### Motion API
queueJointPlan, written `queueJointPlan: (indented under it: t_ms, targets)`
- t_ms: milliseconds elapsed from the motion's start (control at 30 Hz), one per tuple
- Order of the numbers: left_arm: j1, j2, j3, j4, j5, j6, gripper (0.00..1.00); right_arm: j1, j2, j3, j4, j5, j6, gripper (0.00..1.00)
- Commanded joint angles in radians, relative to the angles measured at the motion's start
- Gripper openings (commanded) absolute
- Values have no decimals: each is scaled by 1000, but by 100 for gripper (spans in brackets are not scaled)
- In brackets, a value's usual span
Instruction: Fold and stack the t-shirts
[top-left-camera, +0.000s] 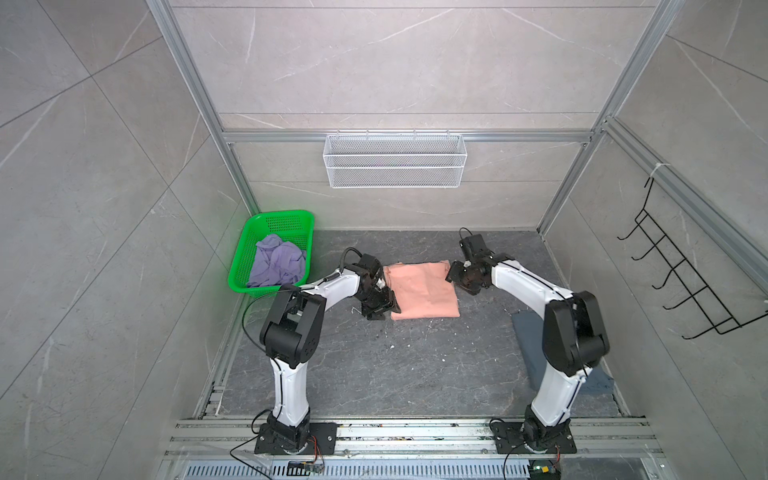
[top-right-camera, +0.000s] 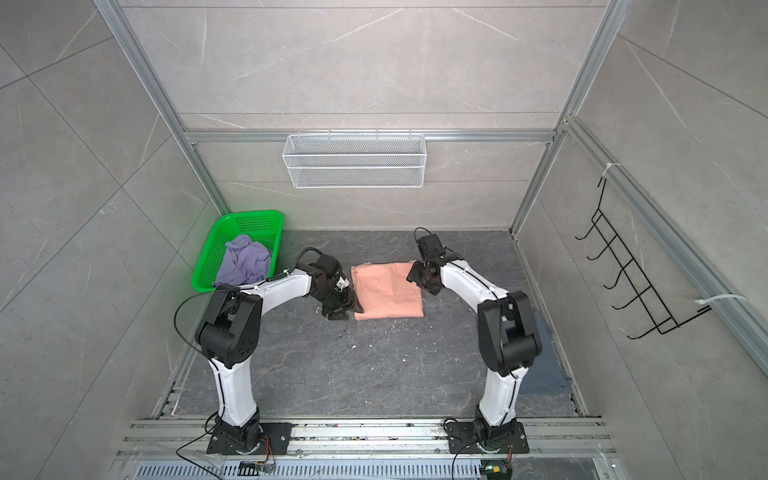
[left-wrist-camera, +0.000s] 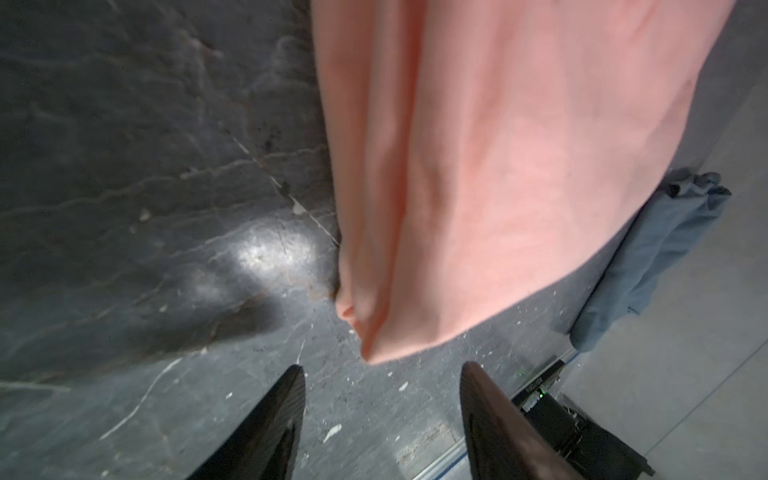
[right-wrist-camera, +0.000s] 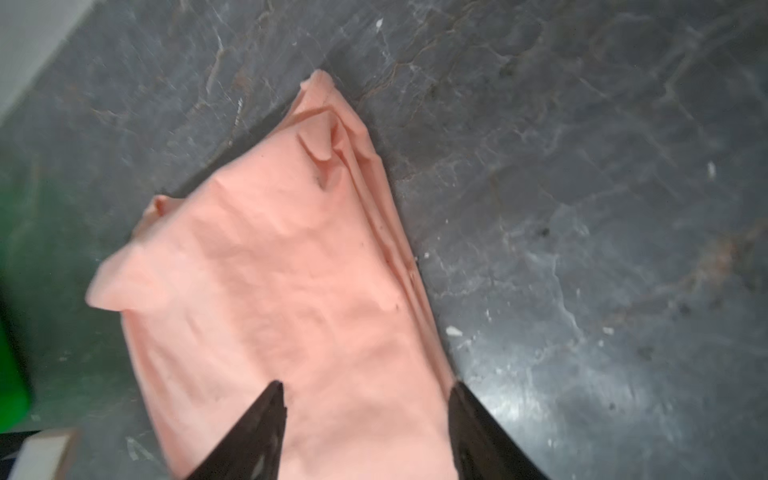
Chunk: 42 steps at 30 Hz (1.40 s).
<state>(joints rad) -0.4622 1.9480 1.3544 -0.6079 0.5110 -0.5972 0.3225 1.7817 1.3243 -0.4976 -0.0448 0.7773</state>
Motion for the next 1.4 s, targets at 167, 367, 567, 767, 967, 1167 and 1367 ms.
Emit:
queueJointPlan:
  t_ms: [167, 367, 567, 767, 967, 1167, 1367]
  targets:
    - [-72, -40, -86, 165, 43, -221, 68, 54, -270, -415, 271, -80, 339, 79]
    - [-87, -27, -158, 293, -25, -354, 64, 131, -321, -581, 456, -96, 426, 92]
    - [-88, -25, -204, 405, -75, -448, 61, 166, -307, -745, 720, -84, 551, 97]
    - [-89, -91, -222, 361, -97, -402, 65, 208, -253, -757, 804, -40, 570, 98]
    - [-77, -68, -237, 359, -129, -413, 65, 220, -176, -731, 842, -47, 593, 97]
    - [-74, 22, -185, 394, -139, -445, 49, 230, -136, -715, 837, -46, 604, 96]
    - [-76, 30, -127, 379, -118, -456, 14, 246, -101, -709, 851, -36, 632, 95]
